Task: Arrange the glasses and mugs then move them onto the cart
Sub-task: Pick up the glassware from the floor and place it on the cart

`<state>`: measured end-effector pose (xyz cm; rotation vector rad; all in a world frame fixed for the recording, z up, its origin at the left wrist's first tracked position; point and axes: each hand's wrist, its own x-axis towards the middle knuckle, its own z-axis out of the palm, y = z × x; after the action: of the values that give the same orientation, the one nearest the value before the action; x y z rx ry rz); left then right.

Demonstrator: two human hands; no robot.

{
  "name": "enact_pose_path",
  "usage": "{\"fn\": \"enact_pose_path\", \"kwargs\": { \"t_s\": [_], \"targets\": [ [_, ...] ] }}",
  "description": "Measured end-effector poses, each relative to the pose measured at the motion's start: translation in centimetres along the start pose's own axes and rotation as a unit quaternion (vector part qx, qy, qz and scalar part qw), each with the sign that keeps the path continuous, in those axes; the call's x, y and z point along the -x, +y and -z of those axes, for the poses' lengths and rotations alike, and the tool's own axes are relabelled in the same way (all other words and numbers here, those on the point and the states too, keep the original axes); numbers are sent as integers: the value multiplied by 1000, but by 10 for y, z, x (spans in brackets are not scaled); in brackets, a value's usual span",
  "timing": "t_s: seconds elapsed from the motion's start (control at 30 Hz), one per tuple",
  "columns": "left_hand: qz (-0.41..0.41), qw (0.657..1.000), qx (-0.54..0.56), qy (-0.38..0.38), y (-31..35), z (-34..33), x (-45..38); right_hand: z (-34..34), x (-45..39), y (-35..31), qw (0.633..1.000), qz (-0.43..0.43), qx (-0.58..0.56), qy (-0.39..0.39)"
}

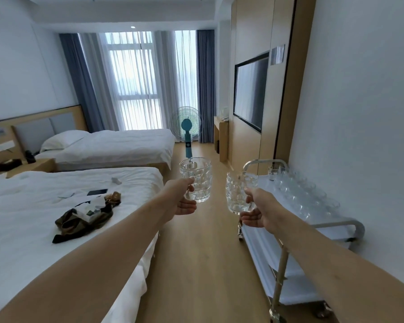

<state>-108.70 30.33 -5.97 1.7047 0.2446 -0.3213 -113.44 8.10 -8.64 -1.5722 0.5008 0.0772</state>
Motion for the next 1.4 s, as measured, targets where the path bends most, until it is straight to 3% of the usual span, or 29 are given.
{"fn": "enact_pose_path", "kwargs": {
  "t_s": [0.67, 1.0, 1.4],
  "targets": [
    [31, 984, -55, -168, 55, -20, -298, -65, -205, -46, 986, -37, -57, 155],
    [72, 975, -84, -192, 49, -56, -401, -58, -302, -38, 979, -84, -60, 178],
    [71, 974, -120, -180, 98, -144, -551, -9, -478, -45, 977, -108, -88, 162]
  ]
}}
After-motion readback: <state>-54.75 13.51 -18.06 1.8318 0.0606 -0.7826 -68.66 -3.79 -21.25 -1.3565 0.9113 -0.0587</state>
